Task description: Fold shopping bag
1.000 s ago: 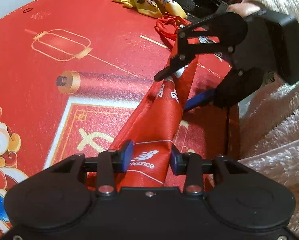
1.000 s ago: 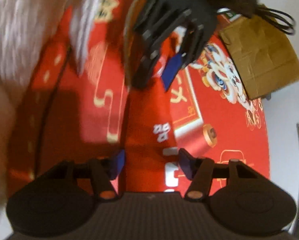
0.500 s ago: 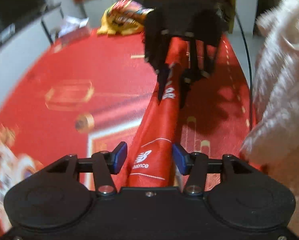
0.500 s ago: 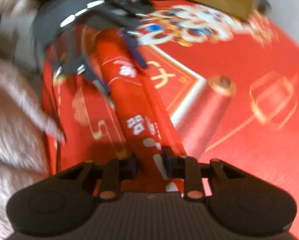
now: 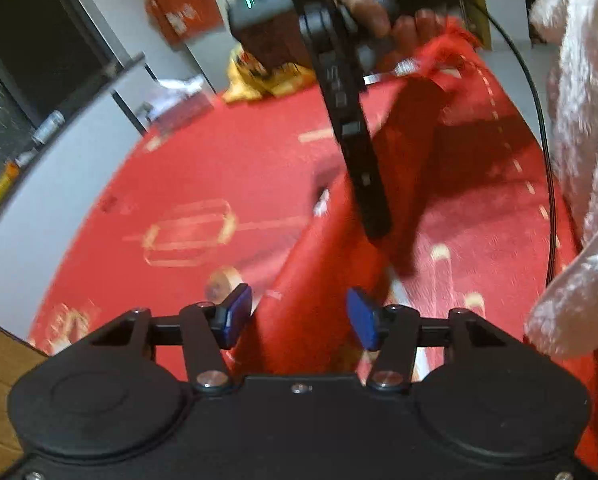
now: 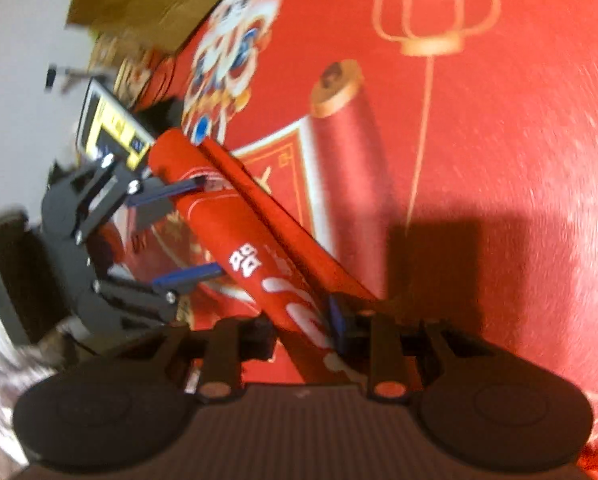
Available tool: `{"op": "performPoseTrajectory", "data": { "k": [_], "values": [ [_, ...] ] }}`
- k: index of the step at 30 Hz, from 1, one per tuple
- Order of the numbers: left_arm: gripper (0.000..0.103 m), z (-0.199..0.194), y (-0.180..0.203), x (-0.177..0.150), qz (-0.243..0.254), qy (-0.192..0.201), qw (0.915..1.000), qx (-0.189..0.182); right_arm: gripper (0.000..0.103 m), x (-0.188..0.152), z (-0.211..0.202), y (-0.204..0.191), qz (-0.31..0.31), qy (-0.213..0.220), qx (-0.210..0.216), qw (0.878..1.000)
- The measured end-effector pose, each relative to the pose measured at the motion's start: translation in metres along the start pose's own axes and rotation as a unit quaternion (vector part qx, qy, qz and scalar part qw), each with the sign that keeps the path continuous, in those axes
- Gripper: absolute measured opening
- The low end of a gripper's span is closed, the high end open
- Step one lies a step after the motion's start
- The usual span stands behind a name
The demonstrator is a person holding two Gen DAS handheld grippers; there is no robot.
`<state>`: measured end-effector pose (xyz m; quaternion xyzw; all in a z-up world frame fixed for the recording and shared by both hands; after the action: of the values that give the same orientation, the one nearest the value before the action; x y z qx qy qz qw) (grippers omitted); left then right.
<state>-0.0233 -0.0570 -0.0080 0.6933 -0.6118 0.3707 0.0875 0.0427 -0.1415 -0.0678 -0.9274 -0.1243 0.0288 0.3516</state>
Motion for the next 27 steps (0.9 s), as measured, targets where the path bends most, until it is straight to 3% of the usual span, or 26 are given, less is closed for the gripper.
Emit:
{"op": "performPoseTrajectory", "data": {
  "k": [3, 14, 18, 21, 23, 24, 27],
  "values": [
    [0.054, -0.003, -0.002, 0.004, -0.004, 0.01, 0.9999, -0.004, 0.026, 0.003, 0.002, 0.005, 0.028, -0.002, 0.013, 1.0],
    [0.056, 0.02, 0.001, -0.011, -0.005, -0.023, 0.9993, -0.028, 0.026, 0.012, 0.004, 0.011, 0.063, -0.03, 0.02, 0.997],
    [0.058, 0.026, -0.005, -0.015, -0.035, -0.026, 0.9981, -0.043, 0.027, 0.013, 0.002, 0.008, 0.045, -0.025, 0.015, 0.999],
    [0.059, 0.029, -0.008, -0.018, -0.05, -0.03, 0.9969, -0.052, 0.037, 0.017, -0.006, -0.002, -0.015, 0.002, -0.03, 0.999],
    [0.059, 0.03, -0.009, -0.019, -0.056, -0.032, 0.9963, -0.056, 0.053, 0.021, -0.018, -0.011, -0.075, 0.031, -0.094, 0.992],
    [0.059, 0.03, -0.009, -0.02, -0.059, -0.034, 0.9961, -0.058, 0.053, 0.021, -0.025, -0.019, -0.119, 0.046, -0.125, 0.984],
    [0.06, 0.033, -0.009, -0.022, -0.068, -0.042, 0.9944, -0.069, 0.053, 0.017, -0.046, -0.052, -0.252, 0.089, -0.198, 0.943]
  ]
}}
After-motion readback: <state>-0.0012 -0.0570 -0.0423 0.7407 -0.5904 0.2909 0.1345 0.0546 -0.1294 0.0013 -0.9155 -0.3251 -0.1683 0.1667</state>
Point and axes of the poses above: each gripper's, at about its wrist camera, not at the fingertips, and z roughly the way its jaws point, y to its right, x to its top, the point moved 10 cm from there along z, roughly the way its jaws point, and after that the axes turned 5 degrees about -x, right-handed, at the moved point
